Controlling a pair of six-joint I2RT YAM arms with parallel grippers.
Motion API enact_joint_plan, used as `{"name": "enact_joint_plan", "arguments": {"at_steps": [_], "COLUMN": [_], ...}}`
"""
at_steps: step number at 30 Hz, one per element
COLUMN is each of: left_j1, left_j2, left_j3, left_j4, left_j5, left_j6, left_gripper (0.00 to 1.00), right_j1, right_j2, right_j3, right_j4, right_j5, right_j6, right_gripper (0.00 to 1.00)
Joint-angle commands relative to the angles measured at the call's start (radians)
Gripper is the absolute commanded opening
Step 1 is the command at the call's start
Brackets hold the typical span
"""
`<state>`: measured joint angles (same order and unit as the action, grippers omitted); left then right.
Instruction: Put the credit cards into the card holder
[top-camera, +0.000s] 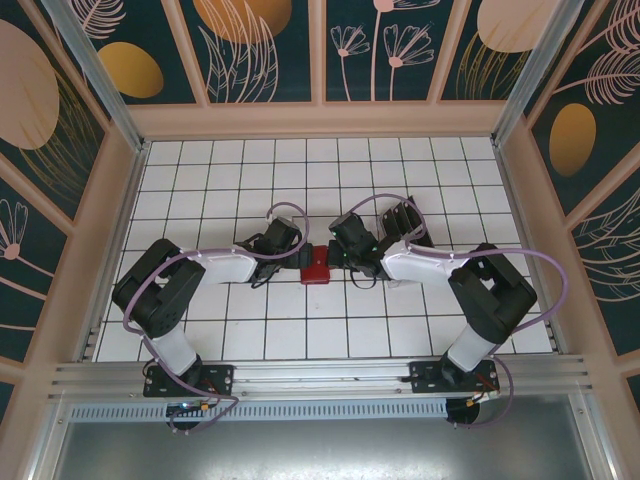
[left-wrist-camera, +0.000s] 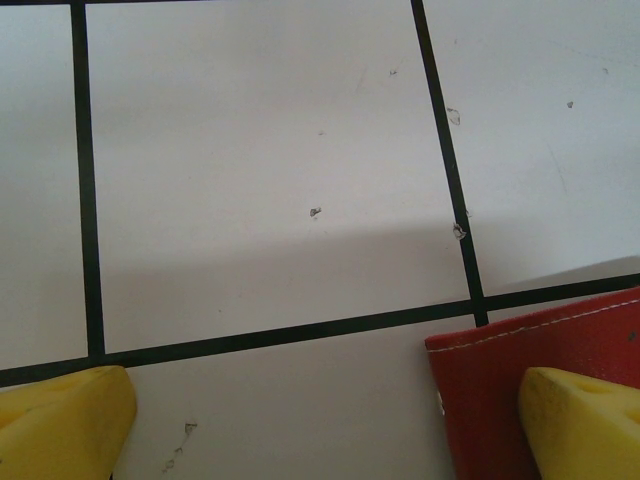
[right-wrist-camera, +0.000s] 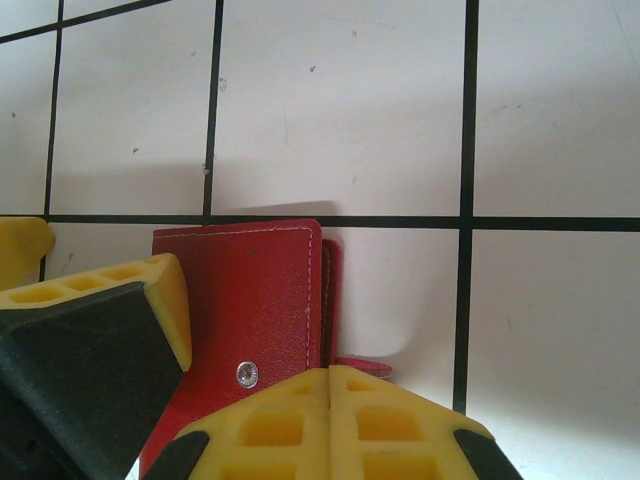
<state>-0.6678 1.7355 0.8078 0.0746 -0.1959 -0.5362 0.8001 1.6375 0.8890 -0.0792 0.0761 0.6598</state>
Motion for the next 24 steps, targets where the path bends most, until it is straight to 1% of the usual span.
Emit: {"name": "enact_joint_plan", "arguments": {"at_steps": [1,4,6,8,24], "left_j1": [0.007,0.008,0.008,0.007,0.007], "left_j2": [0.041,0.041,0.041,0.041,0.041], "left_j3": [-0.027,-0.027,-0.027,-0.026,-0.03], "left_j4": [-0.039,-0.038,-0.038,-0.036,-0.033], "left_j5": [-0.016,-0.016,-0.016,-0.014,-0.014], "left_j6": [-0.02,-0.021,-0.021,-0.021,-0.021], "left_gripper": [0.99,0.99,0.98,0.99,0.99], "right_j1": [0.001,-0.004,-0.007,-0.008,-0.012], "right_j2": [-0.022,-0.039,-0.043,-0.038,0.037], "right_j3": [-0.022,-0.037,-0.038,-0.036,-0.059], "right_j4": [0.027,0.063,0.079,0.093,0.248], "right_j5": [-0.024,-0.056,-0.057,-0.097,-0.204], "right_j6": [0.002,0.011,0.016,0.021,0.09], "right_gripper": [0.0,0.0,0.0,0.0,0.0]}}
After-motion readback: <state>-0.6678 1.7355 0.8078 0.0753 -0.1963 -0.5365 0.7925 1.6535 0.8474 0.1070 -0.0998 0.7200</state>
